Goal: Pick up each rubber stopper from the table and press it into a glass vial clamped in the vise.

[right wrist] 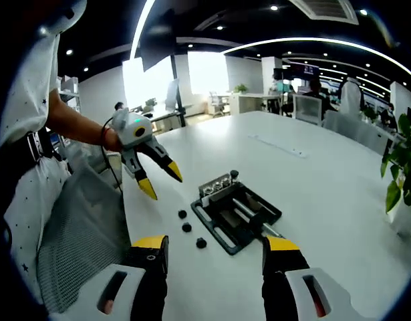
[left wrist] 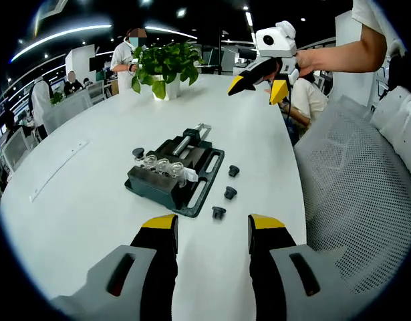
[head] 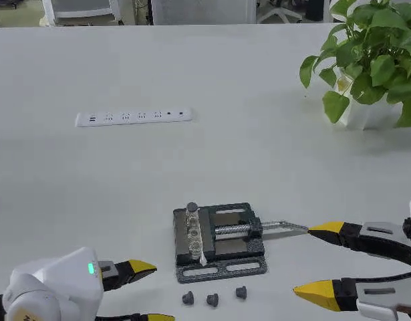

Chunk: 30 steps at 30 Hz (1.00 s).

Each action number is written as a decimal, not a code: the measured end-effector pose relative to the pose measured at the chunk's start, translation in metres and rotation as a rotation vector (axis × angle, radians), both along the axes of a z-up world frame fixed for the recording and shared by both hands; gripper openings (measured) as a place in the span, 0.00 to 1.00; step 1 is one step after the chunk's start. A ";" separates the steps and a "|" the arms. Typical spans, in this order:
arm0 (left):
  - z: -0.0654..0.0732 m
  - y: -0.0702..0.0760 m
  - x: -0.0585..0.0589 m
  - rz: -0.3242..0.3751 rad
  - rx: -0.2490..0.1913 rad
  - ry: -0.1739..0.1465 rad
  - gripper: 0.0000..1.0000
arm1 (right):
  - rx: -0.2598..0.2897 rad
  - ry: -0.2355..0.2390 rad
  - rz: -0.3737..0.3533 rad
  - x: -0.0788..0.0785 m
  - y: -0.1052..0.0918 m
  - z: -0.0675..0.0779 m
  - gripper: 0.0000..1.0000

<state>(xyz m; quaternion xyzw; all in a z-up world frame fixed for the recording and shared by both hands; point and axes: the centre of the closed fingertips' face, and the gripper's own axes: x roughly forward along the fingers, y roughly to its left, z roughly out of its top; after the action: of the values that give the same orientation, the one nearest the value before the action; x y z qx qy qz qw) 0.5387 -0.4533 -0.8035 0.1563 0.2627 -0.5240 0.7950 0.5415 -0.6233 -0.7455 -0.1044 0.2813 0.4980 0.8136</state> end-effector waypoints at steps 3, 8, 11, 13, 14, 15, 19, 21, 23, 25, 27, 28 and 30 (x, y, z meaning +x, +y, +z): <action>-0.011 -0.003 0.002 -0.013 0.042 0.010 0.32 | 0.016 0.004 0.001 -0.006 -0.002 -0.004 0.57; -0.021 -0.009 0.003 -0.035 0.086 0.018 0.25 | 0.023 0.024 -0.009 -0.012 -0.005 -0.010 0.59; -0.028 -0.011 0.001 -0.068 0.130 0.014 0.21 | 0.024 0.031 -0.019 -0.014 -0.006 -0.012 0.59; -0.032 -0.014 0.001 -0.081 0.145 0.016 0.18 | 0.027 0.032 -0.027 -0.014 -0.007 -0.012 0.58; -0.034 -0.015 0.000 -0.084 0.145 0.023 0.18 | 0.028 0.033 -0.028 -0.014 -0.007 -0.013 0.58; -0.036 -0.016 -0.001 -0.086 0.149 0.028 0.18 | 0.028 0.033 -0.030 -0.014 -0.007 -0.013 0.58; -0.038 -0.021 0.000 -0.102 0.165 0.028 0.16 | 0.029 0.034 -0.038 -0.014 -0.008 -0.012 0.58; -0.040 -0.023 0.001 -0.104 0.169 0.033 0.16 | 0.030 0.032 -0.042 -0.013 -0.009 -0.012 0.58; -0.043 -0.023 0.002 -0.106 0.175 0.032 0.15 | 0.028 0.033 -0.046 -0.012 -0.010 -0.012 0.58; -0.044 -0.024 0.002 -0.104 0.177 0.040 0.14 | 0.027 0.029 -0.046 -0.012 -0.011 -0.011 0.57; -0.046 -0.025 0.002 -0.108 0.180 0.039 0.13 | 0.028 0.030 -0.050 -0.011 -0.011 -0.011 0.57; -0.046 -0.025 0.003 -0.108 0.179 0.041 0.13 | 0.026 0.029 -0.051 -0.011 -0.012 -0.011 0.57; -0.049 -0.025 0.004 -0.111 0.183 0.045 0.12 | 0.026 0.032 -0.054 -0.010 -0.012 -0.012 0.57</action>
<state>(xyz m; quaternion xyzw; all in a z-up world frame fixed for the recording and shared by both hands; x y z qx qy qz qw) 0.5424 -0.4784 -0.8524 0.2307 0.3180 -0.5443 0.7413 0.5311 -0.6356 -0.7576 -0.0783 0.2905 0.4812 0.8234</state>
